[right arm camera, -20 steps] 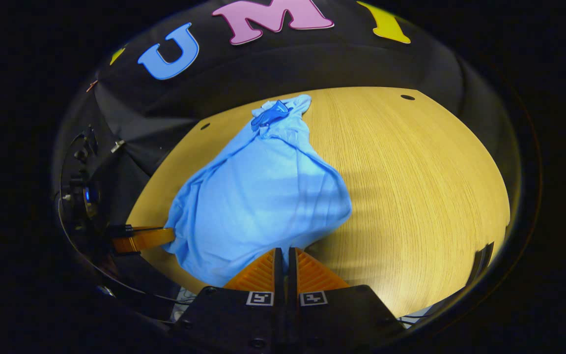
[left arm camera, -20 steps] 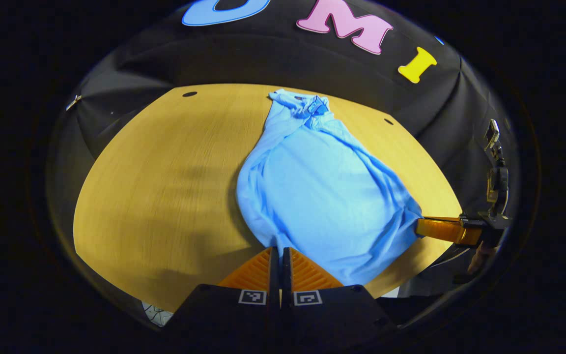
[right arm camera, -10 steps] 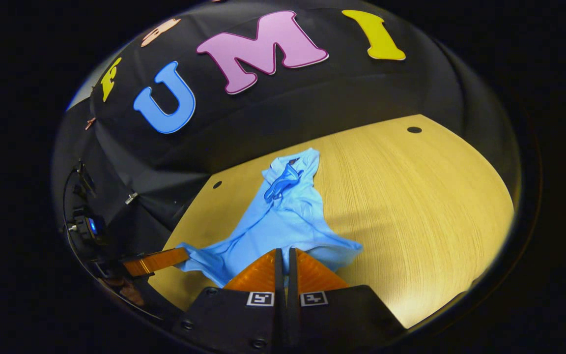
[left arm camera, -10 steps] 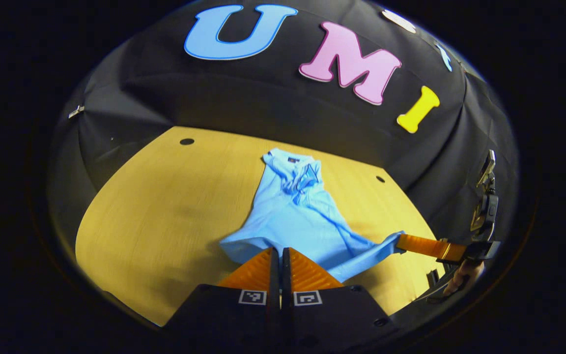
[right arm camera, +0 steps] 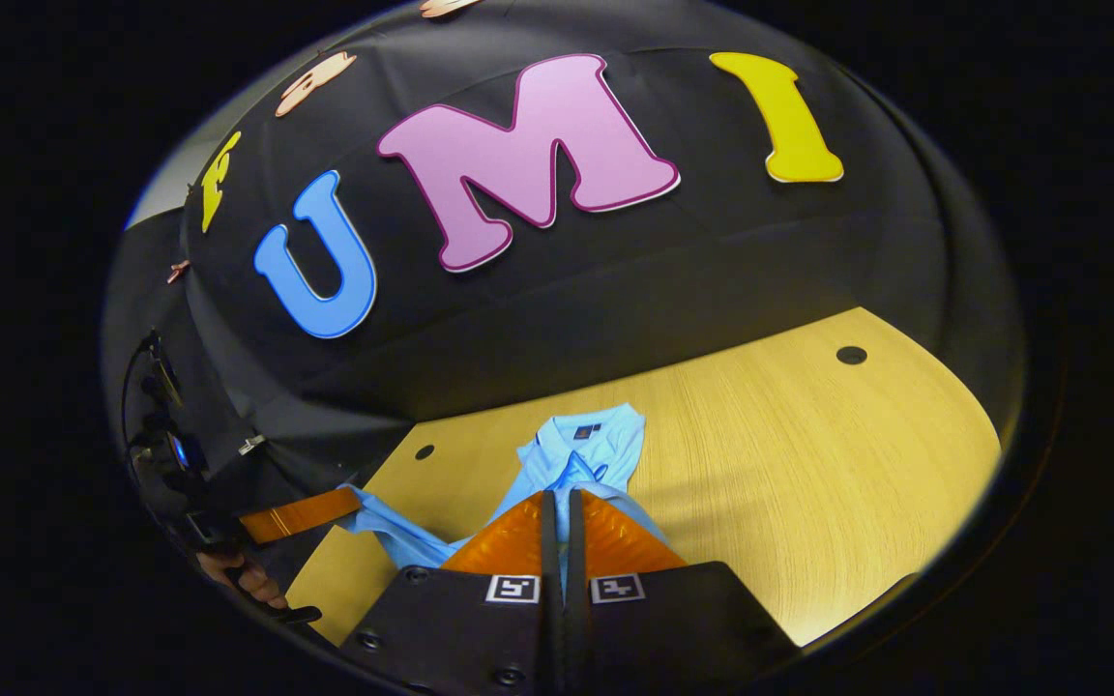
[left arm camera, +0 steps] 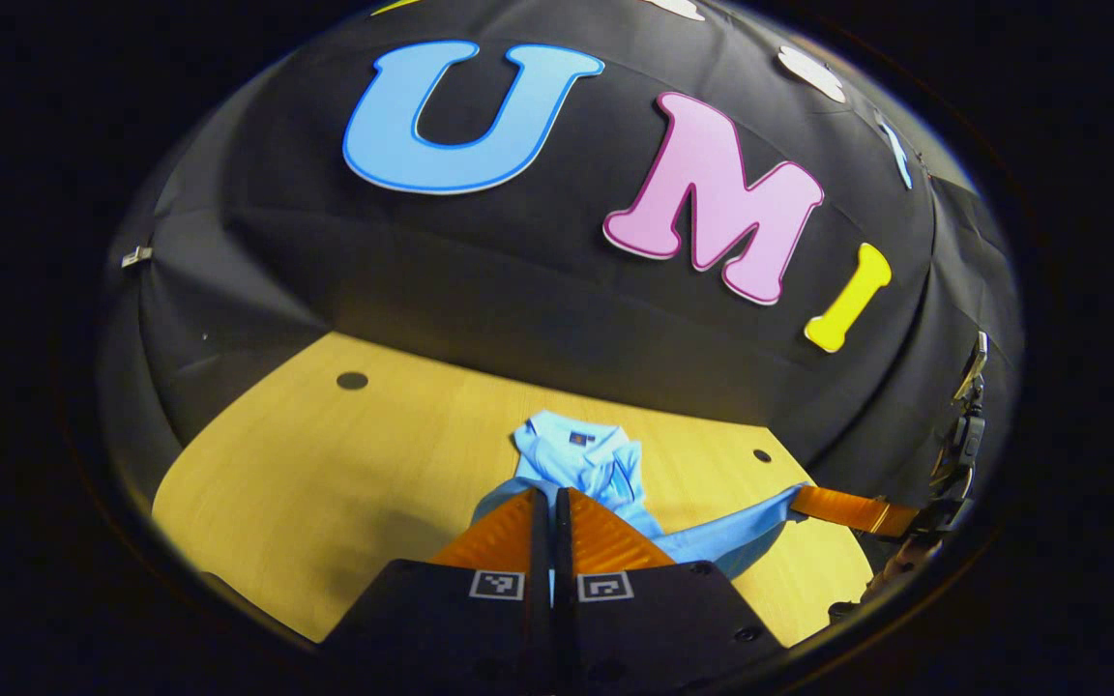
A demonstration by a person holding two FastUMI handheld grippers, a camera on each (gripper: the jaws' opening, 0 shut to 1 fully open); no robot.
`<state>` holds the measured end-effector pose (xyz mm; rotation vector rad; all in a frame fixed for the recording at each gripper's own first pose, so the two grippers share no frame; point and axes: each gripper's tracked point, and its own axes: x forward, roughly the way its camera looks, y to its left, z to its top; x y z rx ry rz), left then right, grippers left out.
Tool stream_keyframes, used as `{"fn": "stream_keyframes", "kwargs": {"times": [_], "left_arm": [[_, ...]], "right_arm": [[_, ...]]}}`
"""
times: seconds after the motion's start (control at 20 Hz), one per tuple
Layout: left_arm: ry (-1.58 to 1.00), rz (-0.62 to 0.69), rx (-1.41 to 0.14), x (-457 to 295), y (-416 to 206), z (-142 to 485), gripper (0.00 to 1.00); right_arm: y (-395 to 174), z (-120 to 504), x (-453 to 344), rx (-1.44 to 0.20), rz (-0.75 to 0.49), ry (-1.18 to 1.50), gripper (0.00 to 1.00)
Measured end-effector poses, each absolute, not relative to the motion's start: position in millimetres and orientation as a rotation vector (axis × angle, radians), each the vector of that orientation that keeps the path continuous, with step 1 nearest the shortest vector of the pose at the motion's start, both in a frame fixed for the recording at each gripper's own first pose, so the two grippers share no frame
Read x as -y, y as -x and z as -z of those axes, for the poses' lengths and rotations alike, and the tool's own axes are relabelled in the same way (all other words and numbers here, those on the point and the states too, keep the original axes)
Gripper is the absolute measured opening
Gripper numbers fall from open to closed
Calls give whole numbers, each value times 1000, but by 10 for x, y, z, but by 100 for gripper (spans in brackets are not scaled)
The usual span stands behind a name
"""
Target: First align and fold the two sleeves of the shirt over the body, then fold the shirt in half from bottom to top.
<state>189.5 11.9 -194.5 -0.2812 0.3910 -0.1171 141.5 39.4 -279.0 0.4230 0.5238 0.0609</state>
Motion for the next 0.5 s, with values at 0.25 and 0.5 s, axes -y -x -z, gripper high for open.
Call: {"fn": "stream_keyframes", "kwargs": {"times": [0.25,0.5], "left_arm": [[272,90,-330,-170,-2683,1869,6],[237,70,-336,-195,-3377,2061,6]], "right_arm": [[-2088,2899,-196,-504,-47,-401,5],[-2646,3145,-67,-514,-27,-382,5]]}}
